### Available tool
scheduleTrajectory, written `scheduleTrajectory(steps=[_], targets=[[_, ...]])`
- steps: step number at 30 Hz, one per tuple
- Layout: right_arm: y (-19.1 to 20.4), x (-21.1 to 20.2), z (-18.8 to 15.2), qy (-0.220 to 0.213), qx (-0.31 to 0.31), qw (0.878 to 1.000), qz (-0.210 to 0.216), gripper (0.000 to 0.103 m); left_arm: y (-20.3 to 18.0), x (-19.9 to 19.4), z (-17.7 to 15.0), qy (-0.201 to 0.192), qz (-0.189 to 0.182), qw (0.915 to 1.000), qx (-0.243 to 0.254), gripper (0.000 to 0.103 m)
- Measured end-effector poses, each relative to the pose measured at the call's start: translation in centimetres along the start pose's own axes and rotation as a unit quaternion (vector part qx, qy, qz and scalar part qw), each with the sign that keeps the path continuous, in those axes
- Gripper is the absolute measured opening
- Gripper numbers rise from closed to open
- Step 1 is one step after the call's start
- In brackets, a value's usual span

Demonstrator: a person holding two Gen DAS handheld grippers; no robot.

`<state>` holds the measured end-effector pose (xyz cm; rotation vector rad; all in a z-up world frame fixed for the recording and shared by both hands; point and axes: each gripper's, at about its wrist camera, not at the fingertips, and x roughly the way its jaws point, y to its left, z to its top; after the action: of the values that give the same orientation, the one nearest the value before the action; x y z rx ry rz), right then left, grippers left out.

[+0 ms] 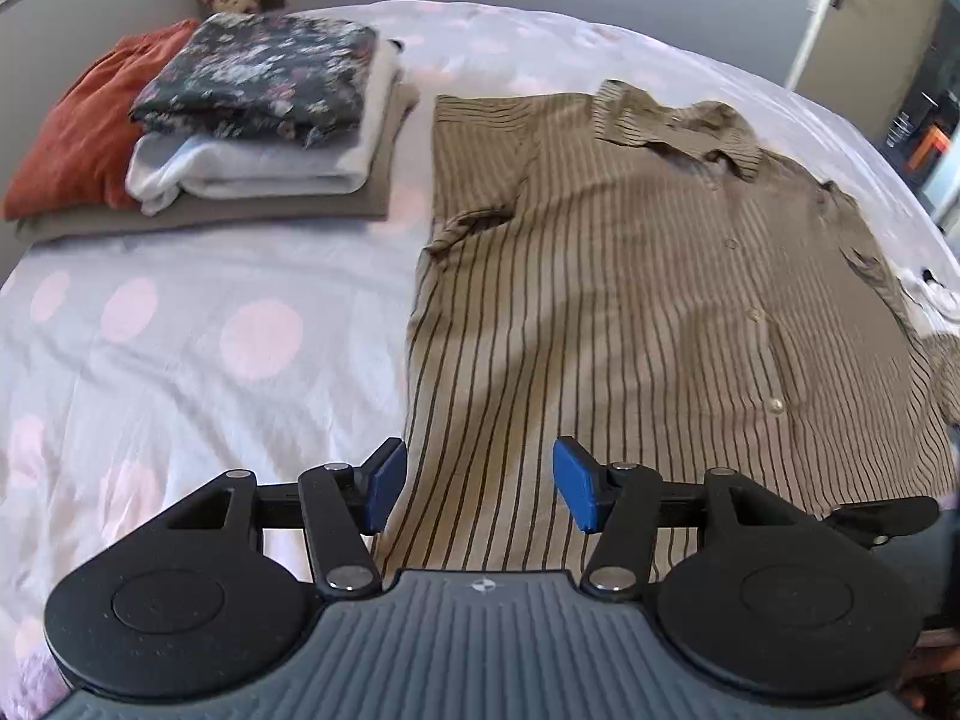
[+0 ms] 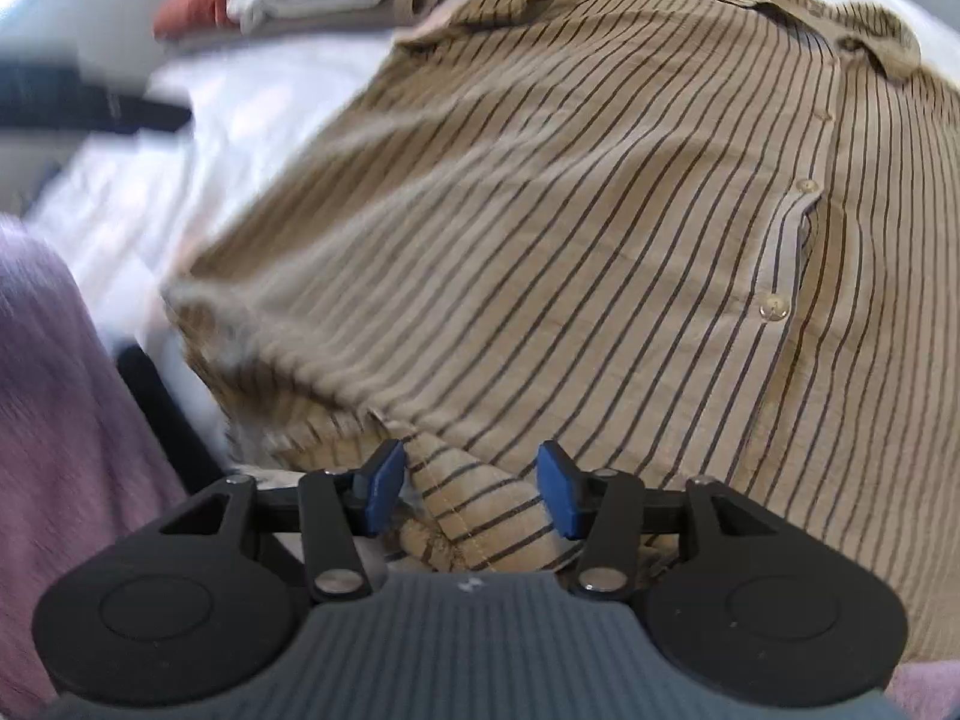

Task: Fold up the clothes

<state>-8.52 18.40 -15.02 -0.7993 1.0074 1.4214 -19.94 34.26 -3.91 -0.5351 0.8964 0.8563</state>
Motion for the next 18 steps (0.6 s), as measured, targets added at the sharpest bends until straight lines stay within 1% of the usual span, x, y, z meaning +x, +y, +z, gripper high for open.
scheduleTrajectory(steps=[1, 2, 5, 9, 12, 14, 16, 18], targets=[[0.2, -0.1, -0.3, 0.012, -0.003, 1.0, -0.007, 0.006, -0.1, -0.1, 0.3, 0.002, -0.004, 0.9998, 0.018, 0.052], [0.3, -0.3, -0.6, 0.022, -0.005, 1.0, -0.01, 0.003, 0.0, -0.2, 0.5, 0.001, -0.006, 0.9994, 0.035, 0.052], [0.4, -1.6, -1.6, 0.045, -0.009, 0.999, -0.001, 0.002, 0.2, -0.2, 1.0, 0.0, -0.014, 0.9969, 0.078, 0.053], [1.0, -2.0, -3.1, 0.072, -0.02, 0.997, -0.014, 0.002, 0.9, 1.4, 0.5, 0.025, -0.031, 0.9924, 0.117, 0.053], [1.3, -2.8, -3.3, 0.072, -0.021, 0.997, -0.023, 0.002, 1.3, 3.0, -0.5, 0.051, -0.046, 0.986, 0.152, 0.053], [2.0, -3.4, -2.9, 0.073, -0.036, 0.996, -0.031, 0.004, 1.8, 3.9, -1.0, 0.066, -0.062, 0.9819, 0.167, 0.053], [2.7, -4.2, -2.6, 0.072, -0.051, 0.995, -0.036, 0.006, 2.1, 4.5, -1.3, 0.074, -0.071, 0.9776, 0.183, 0.053], [3.3, -5.1, -2.3, 0.06, -0.057, 0.996, -0.033, 0.008, 2.0, 4.8, -1.5, 0.074, -0.073, 0.9728, 0.207, 0.053]])
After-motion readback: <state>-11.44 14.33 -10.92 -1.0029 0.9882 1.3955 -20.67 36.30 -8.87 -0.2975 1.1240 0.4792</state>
